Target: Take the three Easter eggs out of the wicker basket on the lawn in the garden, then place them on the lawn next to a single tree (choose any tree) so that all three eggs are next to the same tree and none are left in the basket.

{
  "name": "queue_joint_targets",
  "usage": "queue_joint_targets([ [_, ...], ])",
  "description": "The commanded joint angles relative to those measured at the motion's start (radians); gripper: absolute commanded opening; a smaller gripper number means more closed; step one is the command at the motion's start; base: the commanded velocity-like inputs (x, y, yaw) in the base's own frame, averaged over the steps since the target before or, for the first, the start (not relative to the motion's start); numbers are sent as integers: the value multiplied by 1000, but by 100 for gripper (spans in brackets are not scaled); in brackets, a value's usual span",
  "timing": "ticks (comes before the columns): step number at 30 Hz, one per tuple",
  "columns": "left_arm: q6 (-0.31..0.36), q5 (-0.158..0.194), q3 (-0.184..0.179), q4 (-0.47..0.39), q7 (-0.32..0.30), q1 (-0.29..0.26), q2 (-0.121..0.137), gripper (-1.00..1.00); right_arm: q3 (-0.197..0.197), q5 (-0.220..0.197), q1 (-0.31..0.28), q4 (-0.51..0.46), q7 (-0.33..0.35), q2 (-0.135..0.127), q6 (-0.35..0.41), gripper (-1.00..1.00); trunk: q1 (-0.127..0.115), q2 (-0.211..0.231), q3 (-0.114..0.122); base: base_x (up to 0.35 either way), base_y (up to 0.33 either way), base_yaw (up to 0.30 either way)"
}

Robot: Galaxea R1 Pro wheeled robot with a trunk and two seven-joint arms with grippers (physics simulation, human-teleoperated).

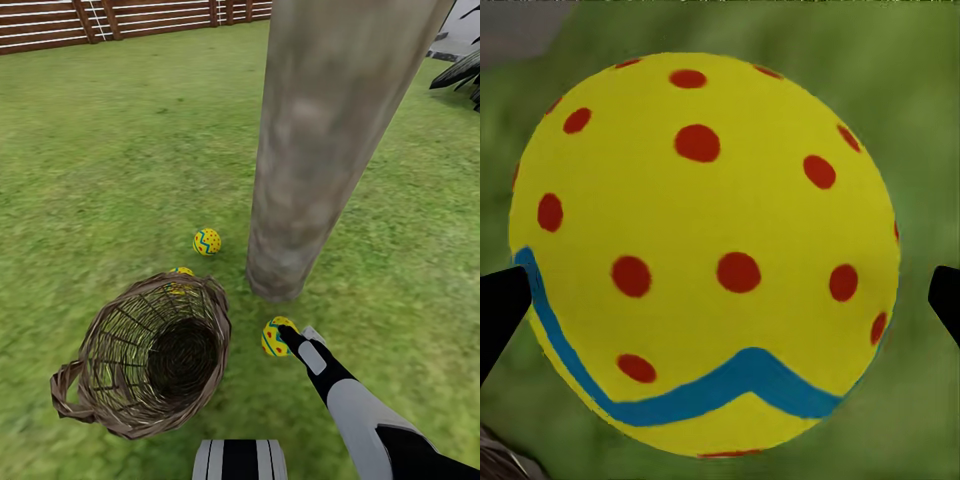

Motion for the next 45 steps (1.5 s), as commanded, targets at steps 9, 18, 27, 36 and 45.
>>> queue_joint_targets([
  [9, -8, -100, -6, 14, 5, 0, -5, 100, 3, -7, 13, -166, -7, -2, 10, 100, 0, 0, -1, -170, 0, 0],
  [18, -13, -108, -64, 4, 5, 0, -4, 100, 145, 7, 48, -357, -19, -5, 290, 100, 0, 0, 6, -338, 0, -19],
  [27, -19, -95, -87, -10, -2, -1, -4, 100, 240, 154, 237, -816, -150, -11, 612, 100, -2, 1, 39, -143, 0, -2],
  [36, -101, -108, -153, -5, 10, 0, -5, 100, 325, 167, 388, -1246, -145, -96, 925, 100, -6, 3, 77, -2, 0, 0],
  [45, -147, -108, -180, 17, 6, 0, -4, 100, 348, 167, 369, -1259, -110, -158, 925, 100, -10, 5, 112, 0, 0, 0],
])
